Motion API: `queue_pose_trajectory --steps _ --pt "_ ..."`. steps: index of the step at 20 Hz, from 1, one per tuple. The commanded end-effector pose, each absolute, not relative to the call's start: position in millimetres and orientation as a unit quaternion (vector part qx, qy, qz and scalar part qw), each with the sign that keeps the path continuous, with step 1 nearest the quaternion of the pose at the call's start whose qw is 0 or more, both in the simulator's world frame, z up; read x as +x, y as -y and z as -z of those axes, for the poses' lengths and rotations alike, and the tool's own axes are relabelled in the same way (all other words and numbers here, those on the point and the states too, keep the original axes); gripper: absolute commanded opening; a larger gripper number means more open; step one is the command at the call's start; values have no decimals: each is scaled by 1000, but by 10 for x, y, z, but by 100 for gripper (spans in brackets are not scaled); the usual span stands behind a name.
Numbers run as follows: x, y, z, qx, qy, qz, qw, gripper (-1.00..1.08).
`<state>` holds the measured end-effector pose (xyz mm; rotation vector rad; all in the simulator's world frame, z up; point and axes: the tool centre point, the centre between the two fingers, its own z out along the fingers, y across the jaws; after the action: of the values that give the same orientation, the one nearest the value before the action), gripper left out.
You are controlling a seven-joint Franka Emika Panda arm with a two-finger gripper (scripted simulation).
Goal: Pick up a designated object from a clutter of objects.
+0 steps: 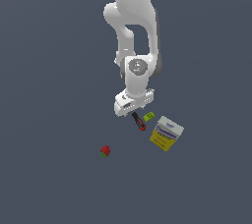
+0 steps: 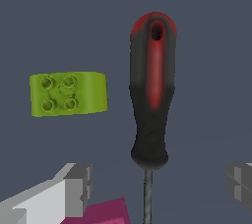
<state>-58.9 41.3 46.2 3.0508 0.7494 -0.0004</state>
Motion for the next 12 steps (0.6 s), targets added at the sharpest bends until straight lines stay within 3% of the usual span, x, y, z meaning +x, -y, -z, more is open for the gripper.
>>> queue_pose_trajectory --steps 1,10,11,12 --pt "-595 -414 -347 971 -239 0 0 100" --pt "-593 -412 -146 971 -239 0 0 100" --pt "-593 -412 -146 971 -239 0 0 -100" --pt "-593 -412 -146 971 -239 0 0 -100"
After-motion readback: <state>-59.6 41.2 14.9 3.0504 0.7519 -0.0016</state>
